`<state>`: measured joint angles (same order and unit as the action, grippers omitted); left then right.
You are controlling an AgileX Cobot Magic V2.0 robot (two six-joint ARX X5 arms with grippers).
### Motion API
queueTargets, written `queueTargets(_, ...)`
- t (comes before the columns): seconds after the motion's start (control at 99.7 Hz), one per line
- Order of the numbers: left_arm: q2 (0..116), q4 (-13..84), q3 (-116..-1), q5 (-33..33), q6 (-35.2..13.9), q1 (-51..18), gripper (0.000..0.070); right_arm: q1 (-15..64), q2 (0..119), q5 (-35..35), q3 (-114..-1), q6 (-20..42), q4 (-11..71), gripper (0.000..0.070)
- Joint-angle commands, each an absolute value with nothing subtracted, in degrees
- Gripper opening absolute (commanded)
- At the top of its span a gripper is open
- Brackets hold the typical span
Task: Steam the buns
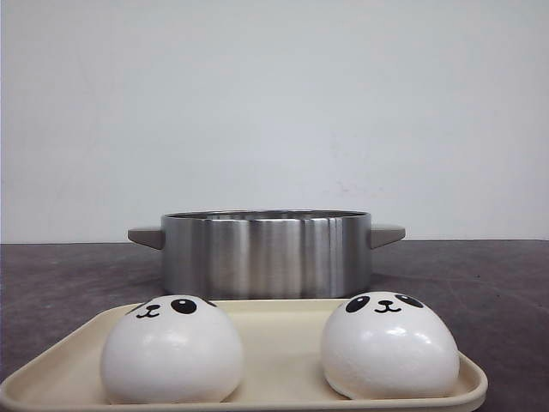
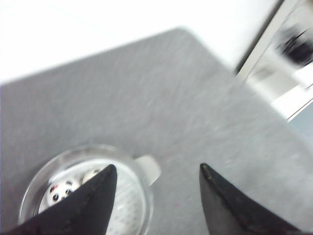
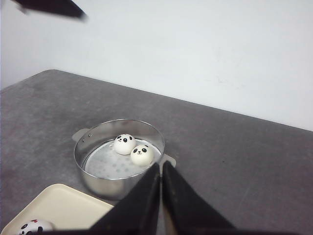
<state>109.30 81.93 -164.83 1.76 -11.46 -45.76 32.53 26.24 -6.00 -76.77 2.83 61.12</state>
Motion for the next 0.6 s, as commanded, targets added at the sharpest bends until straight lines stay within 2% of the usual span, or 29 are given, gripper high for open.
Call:
queueTargets(0.0, 107.83, 84.93, -166.76, 2.2, -10.98, -46.74, 0.02, 32.82, 26.39, -5.89, -77.58, 2.55, 60.69, 0.0)
queueTargets(0.1, 102.83, 84.93, -166.69, 2.81, -10.98, -47.37, 0.0003, 32.82, 26.39, -5.82, -77.58, 2.57, 59.16, 0.0)
queueTargets(0.341, 89.12, 84.97, -159.59, 4.97, -11.68, -47.35, 0.0, 32.82, 26.52, -3.38, -77.58, 2.57, 52.25, 0.0)
queueTargets(0.592, 68.82, 84.95, -131.55, 8.97, -12.49, -47.27, 0.0, 32.82, 28.14, 0.93, -77.58, 2.68, 45.63, 0.0)
